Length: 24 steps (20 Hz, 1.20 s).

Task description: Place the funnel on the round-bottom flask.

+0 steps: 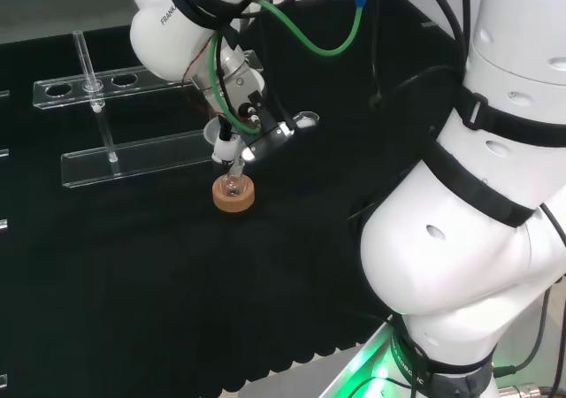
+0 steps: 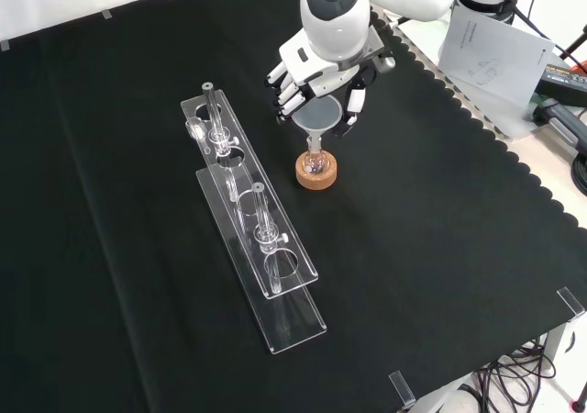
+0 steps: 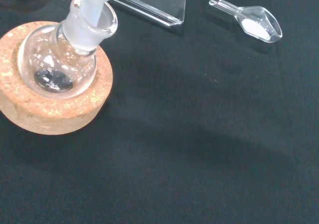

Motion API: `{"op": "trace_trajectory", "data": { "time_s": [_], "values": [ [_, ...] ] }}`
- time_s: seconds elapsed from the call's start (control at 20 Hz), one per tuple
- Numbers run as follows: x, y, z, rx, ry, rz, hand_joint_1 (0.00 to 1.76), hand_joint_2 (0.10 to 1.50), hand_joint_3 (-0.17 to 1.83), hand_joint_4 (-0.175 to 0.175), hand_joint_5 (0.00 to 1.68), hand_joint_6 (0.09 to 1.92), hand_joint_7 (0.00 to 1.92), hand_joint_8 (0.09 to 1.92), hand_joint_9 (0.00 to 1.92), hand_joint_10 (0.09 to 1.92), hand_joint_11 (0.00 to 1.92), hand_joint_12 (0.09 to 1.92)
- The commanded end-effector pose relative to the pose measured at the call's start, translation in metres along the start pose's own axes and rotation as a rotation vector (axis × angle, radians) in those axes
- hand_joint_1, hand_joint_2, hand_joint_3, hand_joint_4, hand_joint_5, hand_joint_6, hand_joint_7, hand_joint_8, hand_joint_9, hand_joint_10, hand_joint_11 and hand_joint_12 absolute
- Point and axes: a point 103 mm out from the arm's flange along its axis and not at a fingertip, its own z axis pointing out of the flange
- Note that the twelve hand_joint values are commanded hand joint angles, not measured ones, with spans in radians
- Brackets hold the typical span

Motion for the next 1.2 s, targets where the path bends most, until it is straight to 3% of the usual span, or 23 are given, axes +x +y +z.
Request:
{"op": "trace_trajectory", "data": {
  "time_s": [0.05, 1.2],
  "values": [
    [0.0, 0.0, 0.001, -0.002, 0.0, 0.002, 0.72, 0.75, 0.51, -0.035, 0.61, 0.7, 0.62, 0.82, 0.9, 0.71, 0.49, 1.29],
    [0.011, -0.001, 0.002, 0.002, -0.014, -0.015, 0.7, 0.75, 0.51, -0.042, 0.5, 0.63, 0.51, 0.82, 0.78, 0.7, 0.46, 1.3]
  ]
}}
